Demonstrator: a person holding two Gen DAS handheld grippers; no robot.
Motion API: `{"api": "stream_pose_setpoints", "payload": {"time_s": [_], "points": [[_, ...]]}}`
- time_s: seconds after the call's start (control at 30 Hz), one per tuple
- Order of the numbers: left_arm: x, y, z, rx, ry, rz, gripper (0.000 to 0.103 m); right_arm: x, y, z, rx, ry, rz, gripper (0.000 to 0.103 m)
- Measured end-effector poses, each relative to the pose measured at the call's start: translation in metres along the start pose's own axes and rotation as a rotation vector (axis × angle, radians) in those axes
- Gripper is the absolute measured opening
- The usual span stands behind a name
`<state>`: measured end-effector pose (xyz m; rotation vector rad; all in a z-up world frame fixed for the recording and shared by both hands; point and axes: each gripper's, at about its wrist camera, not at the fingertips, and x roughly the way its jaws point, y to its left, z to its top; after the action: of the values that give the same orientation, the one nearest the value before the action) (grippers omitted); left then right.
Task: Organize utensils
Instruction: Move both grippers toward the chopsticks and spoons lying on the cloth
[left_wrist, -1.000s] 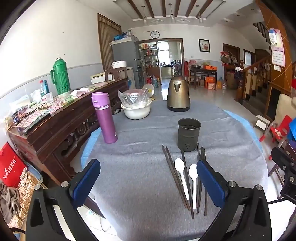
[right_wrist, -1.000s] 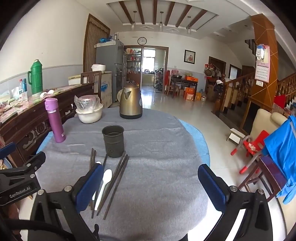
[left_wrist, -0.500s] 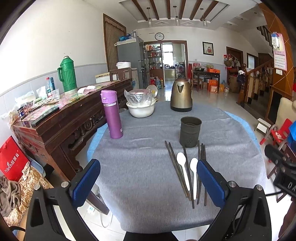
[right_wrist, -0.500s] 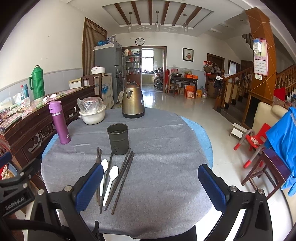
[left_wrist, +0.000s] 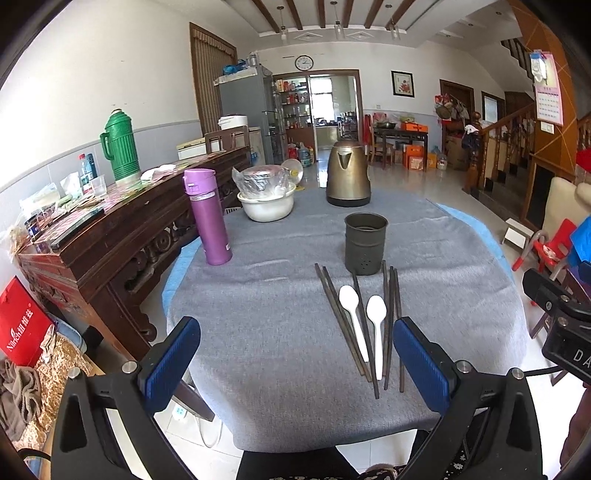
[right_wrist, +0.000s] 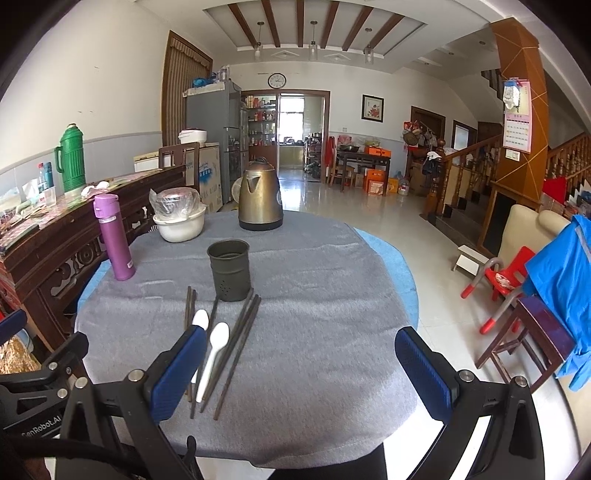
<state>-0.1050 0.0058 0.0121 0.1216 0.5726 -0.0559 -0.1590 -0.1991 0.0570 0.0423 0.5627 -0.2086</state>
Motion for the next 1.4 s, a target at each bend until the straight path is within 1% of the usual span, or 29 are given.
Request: {"api": "stream_pose_setpoints", "payload": {"time_s": [0.13, 0.3, 0.4, 0.83, 1.2, 1.3, 1.4], "points": [[0.001, -0.011, 0.001, 0.024, 0.004, -0.012, 0.103, 0.001, -0.011, -0.006, 0.007, 0.02, -0.025, 0.103], [0.005, -0.026, 0.004, 0.046, 0.015, -0.019, 0.103, 0.007, -0.031, -0.013, 0.057, 0.054, -0.028, 0.103], [0.007, -0.034, 0.005, 0.064, 0.026, -0.022, 0.103, 0.009, -0.039, -0.015, 0.075, 0.06, -0.034, 0.103], [0.008, -0.069, 0.006, 0.141, 0.049, -0.02, 0.103, 0.008, -0.069, -0.023, 0.132, 0.045, -0.043, 0.103], [0.007, -0.078, 0.006, 0.157, 0.054, -0.024, 0.103, 0.009, -0.077, -0.025, 0.15, 0.044, -0.037, 0.103], [0.018, -0.068, 0.01, 0.121, 0.084, -0.039, 0.103, 0.013, -0.079, -0.025, 0.158, 0.057, -0.015, 0.103], [0.044, -0.046, 0.016, 0.072, 0.155, -0.03, 0.103, 0.028, -0.076, -0.019, 0.16, 0.107, 0.072, 0.103]]}}
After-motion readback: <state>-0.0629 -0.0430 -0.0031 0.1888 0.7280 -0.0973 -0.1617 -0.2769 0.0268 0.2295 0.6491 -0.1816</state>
